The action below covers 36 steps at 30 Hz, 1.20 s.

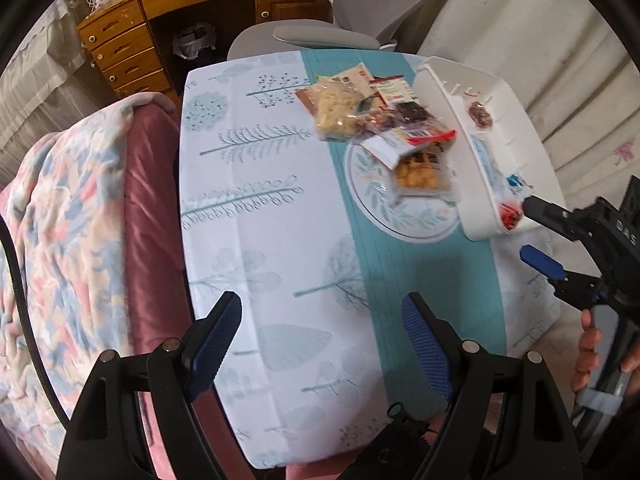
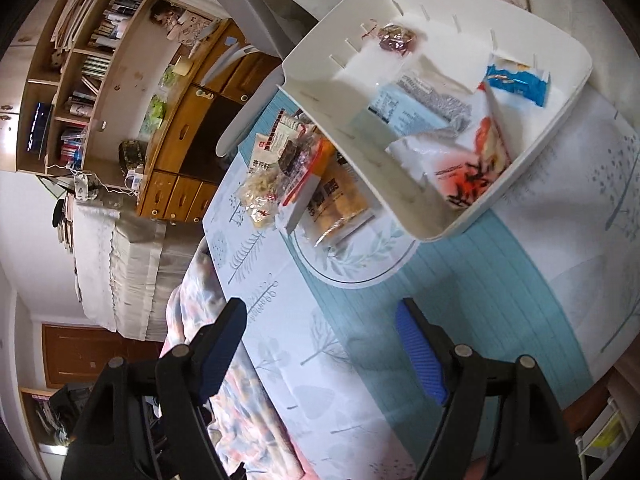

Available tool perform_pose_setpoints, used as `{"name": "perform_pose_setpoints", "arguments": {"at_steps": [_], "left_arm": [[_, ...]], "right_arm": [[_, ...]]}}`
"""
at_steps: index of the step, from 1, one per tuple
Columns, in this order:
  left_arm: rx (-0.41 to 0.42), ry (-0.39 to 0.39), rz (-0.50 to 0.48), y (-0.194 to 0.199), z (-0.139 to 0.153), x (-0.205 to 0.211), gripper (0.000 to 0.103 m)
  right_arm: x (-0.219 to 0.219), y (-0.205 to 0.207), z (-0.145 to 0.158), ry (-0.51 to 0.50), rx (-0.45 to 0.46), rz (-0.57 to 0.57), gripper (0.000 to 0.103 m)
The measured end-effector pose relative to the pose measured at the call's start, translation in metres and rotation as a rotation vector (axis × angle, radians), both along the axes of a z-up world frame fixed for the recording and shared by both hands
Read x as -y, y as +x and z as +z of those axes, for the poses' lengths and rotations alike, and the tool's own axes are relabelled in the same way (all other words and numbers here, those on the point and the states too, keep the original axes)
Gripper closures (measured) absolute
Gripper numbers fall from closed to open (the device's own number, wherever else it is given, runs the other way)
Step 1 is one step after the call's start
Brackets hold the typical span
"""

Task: Organize snacks
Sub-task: 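Withdraw both tools from the tray back toward the snack pile, then grasp the clear cracker bag with the left tool while the right tool grasps a cracker pack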

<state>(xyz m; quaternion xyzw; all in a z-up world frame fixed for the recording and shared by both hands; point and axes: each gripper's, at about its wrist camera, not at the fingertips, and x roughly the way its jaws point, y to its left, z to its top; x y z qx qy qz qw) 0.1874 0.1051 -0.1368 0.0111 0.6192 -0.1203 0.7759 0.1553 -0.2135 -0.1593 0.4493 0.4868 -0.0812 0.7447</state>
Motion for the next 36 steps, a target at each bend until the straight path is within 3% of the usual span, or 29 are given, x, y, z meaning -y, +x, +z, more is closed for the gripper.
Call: {"name": "perform_pose_setpoints", "arguments": {"at_steps": [13, 23, 29, 36], "left_arm": [[0.000, 0.053, -0.035, 0.098, -0.016, 0.011, 0.022], [-0.007, 0.085, -0.067, 0.179, -0.045, 0.049, 0.022], [-0.028, 0.050, -0.054, 0.217, -0.069, 0.068, 0.022], [-0.074, 0.029, -0.048, 0.247, -0.104, 0.082, 0.022]], "right_arm": [[-0.018, 0.065, -0.004, -0.051, 0.018, 0.062, 0.025], [-0.023, 0.114, -0.014, -0.199, 0.027, 0.169, 0.025], [-0.028, 0.137, -0.023, -0.260, 0.024, 0.226, 0.025], [-0.033, 0.158, -0.033, -0.419, 0.041, 0.312, 0.025]]}}
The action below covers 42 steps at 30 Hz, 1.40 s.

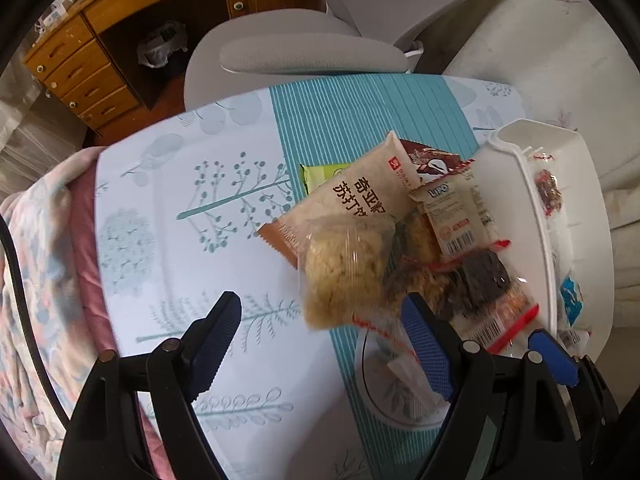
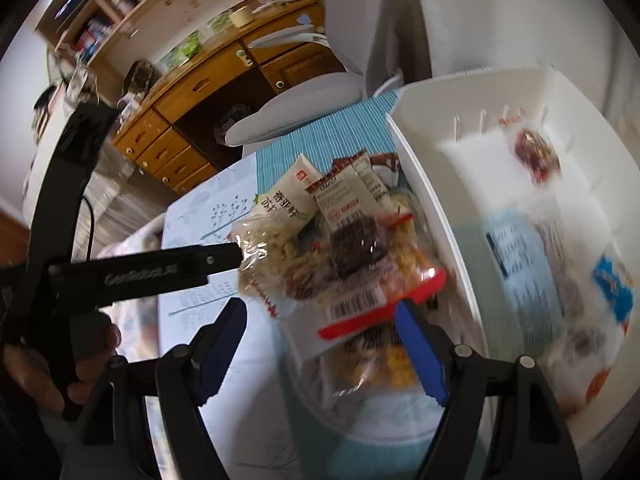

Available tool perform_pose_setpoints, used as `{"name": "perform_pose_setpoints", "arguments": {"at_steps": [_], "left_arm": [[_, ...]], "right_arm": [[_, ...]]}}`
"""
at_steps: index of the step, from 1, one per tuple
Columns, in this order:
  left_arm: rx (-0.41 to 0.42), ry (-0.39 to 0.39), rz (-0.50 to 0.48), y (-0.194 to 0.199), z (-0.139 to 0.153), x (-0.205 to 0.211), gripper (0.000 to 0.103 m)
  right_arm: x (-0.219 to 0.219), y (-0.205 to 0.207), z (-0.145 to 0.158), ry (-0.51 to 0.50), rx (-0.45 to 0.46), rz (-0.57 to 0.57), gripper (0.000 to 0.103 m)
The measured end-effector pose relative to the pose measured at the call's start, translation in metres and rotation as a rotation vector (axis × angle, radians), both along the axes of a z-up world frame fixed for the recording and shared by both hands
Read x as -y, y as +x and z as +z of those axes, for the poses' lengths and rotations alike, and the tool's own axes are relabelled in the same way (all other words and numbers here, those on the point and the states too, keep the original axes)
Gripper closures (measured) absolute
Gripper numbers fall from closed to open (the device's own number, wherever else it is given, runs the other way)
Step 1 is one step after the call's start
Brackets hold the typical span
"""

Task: Organize snacks
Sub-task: 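Grasp the clear cracker bag with the left tool while the right tool grasps a cracker pack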

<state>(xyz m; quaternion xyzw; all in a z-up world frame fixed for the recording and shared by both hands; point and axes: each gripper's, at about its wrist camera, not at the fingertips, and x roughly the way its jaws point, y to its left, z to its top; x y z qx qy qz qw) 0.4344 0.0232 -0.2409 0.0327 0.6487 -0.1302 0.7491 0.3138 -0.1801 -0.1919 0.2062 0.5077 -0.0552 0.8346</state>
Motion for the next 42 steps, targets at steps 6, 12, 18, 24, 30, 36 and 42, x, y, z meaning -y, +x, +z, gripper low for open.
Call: {"name": "perform_pose_setpoints", "arguments": {"at_steps": [6, 12, 18, 24, 30, 36, 42], "left_arm": [[-0.063, -0.032, 0.033, 0.015, -0.028, 0.002, 0.022], [-0.110, -0.048, 0.063, 0.023, -0.049, 0.005, 0.022], [-0.157, -0.066, 0.081, 0.027, -0.065, 0.010, 0.025], [-0.196, -0.107, 0.103, 0.027, -0.077, 0.012, 0.046], [-0.207, -0.131, 0.126, 0.021, -0.080, 0.008, 0.050], [-0.223, -0.119, 0.150, 0.010, -0.076, -0.008, 0.054], [-0.238, -0.098, 0.160, -0.008, -0.066, -0.024, 0.059]], "right_arm": [[-0.001, 0.012, -0.011, -0.062, 0.023, 0.024, 0.025], [0.000, 0.022, -0.027, -0.103, 0.036, 0.037, 0.025], [-0.010, 0.028, -0.031, -0.209, 0.062, 0.091, 0.025], [-0.022, 0.037, -0.040, -0.342, 0.014, 0.147, 0.036], [-0.021, 0.038, -0.043, -0.410, -0.011, 0.167, 0.051], [-0.021, 0.037, -0.043, -0.413, -0.032, 0.198, 0.083], [-0.029, 0.039, -0.042, -0.375, -0.048, 0.224, 0.090]]}}
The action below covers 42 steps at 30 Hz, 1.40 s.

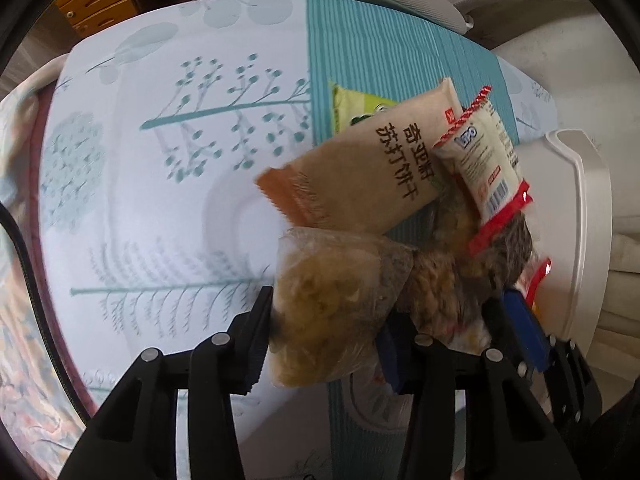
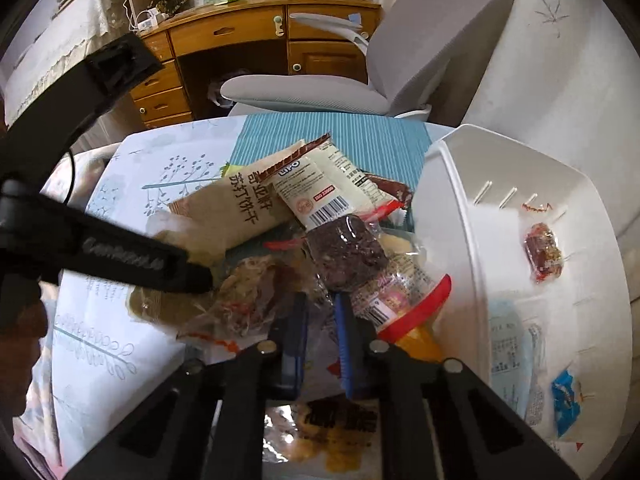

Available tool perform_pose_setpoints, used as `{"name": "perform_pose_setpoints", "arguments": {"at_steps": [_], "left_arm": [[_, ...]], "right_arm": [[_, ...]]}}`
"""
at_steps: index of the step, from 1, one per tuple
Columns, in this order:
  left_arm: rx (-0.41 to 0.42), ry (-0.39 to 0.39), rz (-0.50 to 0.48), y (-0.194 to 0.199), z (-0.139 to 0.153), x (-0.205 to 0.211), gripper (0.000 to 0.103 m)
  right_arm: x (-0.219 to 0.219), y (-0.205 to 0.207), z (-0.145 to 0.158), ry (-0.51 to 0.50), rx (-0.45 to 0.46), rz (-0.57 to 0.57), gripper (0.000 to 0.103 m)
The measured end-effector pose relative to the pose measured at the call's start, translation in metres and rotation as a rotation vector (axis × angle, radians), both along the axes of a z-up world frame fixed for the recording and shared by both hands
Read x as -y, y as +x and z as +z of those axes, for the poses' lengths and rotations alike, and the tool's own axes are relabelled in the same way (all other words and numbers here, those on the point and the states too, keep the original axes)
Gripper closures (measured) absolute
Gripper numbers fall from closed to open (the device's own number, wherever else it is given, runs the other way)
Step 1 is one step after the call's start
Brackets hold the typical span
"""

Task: Organize snacks
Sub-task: 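Grasp the clear cracker bag with the left tool while the right tool grasps a cracker pack, then carry the clear cracker bag and the right tool's pack over the white tray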

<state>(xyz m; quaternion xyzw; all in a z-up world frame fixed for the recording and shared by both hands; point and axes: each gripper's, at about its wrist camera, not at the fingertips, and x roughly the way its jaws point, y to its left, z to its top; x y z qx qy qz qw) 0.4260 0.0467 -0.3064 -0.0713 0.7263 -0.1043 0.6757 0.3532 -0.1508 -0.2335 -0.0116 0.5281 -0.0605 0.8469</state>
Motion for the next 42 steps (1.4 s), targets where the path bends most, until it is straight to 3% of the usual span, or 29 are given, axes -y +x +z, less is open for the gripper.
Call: {"name": "perform_pose_setpoints", "arguments": {"at_steps": [3, 12, 27, 42], "left_arm": [[-0.005, -0.007, 0.015, -0.011, 0.007, -0.011, 0.059], [0.007, -0.011, 0.061, -0.051, 0.038, -0.045, 0.060], [0.081, -0.065, 0.067, -0.131, 0.115, -0.075, 0.060], [0.262, -0.172, -0.015, -0.199, 0.190, -0.026, 0.060]], "right_arm": [[0.000, -0.002, 0.002, 0.023, 0.002, 0.000, 0.099], [-0.004, -0.014, 0.022, 0.121, 0.041, 0.006, 0.099], [-0.033, -0.066, 0.089, 0.182, 0.143, 0.034, 0.101], [-0.024, -0.156, 0.150, 0.148, 0.251, 0.012, 0.101]]}}
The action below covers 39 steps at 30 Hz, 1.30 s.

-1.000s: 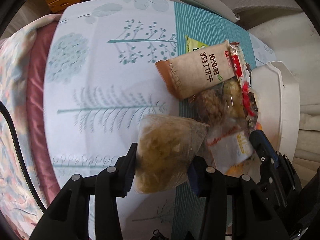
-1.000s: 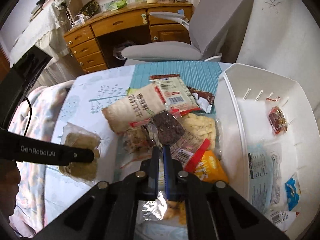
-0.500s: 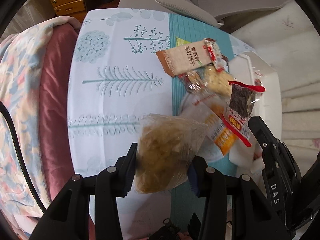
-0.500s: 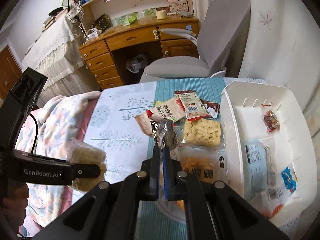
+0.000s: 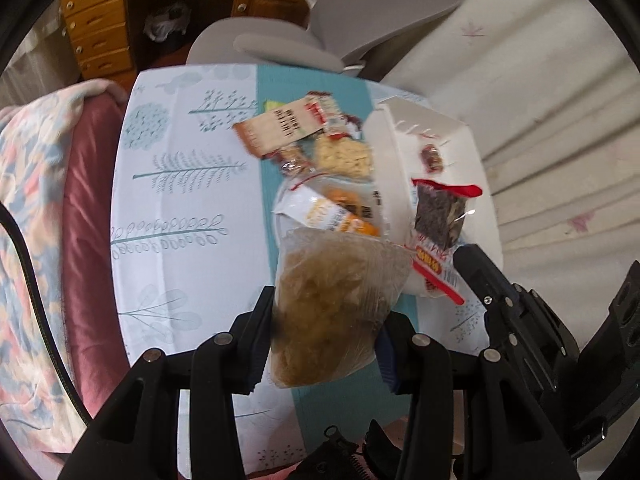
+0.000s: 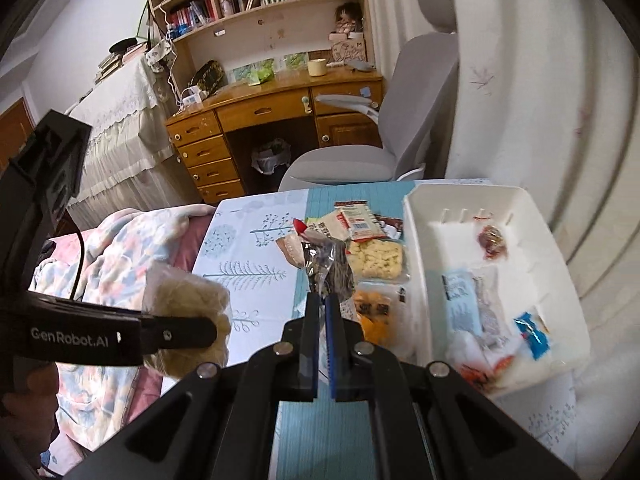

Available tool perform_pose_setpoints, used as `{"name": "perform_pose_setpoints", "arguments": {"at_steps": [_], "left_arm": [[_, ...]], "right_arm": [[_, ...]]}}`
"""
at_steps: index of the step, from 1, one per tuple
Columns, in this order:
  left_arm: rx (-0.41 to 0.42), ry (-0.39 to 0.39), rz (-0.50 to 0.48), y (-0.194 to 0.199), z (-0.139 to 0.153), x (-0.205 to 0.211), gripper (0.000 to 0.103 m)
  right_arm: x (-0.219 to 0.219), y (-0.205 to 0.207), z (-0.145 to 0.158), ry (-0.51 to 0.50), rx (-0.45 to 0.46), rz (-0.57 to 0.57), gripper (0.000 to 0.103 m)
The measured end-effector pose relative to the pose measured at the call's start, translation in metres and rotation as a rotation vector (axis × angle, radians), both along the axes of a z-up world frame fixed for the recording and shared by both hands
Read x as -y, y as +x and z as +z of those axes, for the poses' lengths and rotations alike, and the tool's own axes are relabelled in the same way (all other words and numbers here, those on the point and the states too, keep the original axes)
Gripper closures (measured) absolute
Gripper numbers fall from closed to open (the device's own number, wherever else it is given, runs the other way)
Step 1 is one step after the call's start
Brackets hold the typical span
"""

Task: Organize snacks
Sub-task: 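Carry the clear cracker bag and the right tool's pack over the white tray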

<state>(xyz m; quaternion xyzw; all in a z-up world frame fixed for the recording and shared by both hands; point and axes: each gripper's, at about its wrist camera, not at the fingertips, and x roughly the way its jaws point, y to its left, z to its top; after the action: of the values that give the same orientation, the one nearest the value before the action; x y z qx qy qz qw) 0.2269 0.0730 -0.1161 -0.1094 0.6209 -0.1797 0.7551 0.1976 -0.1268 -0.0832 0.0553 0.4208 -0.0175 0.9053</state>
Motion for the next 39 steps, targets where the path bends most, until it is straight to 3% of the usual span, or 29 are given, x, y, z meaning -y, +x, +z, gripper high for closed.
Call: {"name": "perform_pose_setpoints", "arguments": {"at_steps": [8, 21, 32, 39], "left_arm": [[0.067, 0.000, 0.004, -0.013, 0.020, 0.036, 0.060], [0.192, -0.124, 0.059, -0.011, 0.037, 0.144, 0.060], [0.233, -0.069, 0.047, 0.005, 0.037, 0.236, 0.060], [0.243, -0.042, 0.067, 0.017, 0.035, 0.263, 0.056]], "right_arm": [[0.041, -0.030, 0.016, 0.020, 0.018, -0.012, 0.101], [0.155, -0.051, 0.033, 0.026, 0.033, 0.050, 0.100], [0.220, -0.046, 0.030, 0.048, 0.039, 0.134, 0.100], [0.241, -0.039, 0.022, 0.086, 0.010, 0.161, 0.099]]}}
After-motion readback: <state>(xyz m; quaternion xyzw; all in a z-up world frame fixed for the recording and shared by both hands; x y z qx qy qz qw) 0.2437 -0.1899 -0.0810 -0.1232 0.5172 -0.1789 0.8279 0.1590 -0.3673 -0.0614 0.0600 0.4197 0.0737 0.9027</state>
